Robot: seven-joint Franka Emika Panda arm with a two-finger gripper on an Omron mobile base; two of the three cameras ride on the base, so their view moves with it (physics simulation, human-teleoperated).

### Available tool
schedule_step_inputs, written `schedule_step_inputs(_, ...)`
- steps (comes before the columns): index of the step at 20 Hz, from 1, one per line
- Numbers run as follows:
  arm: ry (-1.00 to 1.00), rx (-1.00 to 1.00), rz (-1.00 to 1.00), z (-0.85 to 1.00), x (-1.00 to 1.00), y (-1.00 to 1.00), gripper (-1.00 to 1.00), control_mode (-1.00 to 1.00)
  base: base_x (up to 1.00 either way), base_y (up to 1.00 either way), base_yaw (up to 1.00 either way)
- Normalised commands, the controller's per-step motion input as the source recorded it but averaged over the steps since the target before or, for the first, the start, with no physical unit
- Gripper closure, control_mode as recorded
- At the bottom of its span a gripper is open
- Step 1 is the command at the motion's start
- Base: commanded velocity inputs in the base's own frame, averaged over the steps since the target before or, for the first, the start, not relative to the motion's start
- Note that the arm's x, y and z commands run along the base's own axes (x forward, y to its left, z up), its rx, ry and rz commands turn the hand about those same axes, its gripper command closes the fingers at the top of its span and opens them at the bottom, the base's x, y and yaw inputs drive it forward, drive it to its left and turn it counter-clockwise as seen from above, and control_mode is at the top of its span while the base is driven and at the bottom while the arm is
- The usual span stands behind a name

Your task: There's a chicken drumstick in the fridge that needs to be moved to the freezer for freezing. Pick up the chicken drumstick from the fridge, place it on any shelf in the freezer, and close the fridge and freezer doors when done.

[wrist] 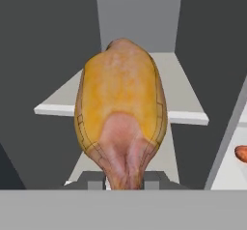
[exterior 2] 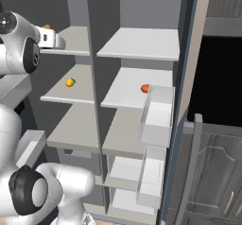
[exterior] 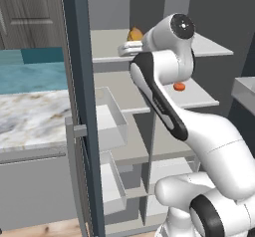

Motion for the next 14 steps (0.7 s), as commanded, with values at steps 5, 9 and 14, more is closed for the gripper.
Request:
schedule_step_inputs(5,0.00,0.00,0.00,-0.05,0.46,0.00,1.00,-1.00,0.00,0.00,0.00)
schedule_step_inputs(9,0.06,0.00,0.00,-0.02,0.58,0.13,1.00,-1.00,0.00,0.00,0.00)
schedule_step_inputs(14,0.05,0.00,0.00,-0.02,0.56,0.12,1.00,-1.00,0.00,0.00,0.00)
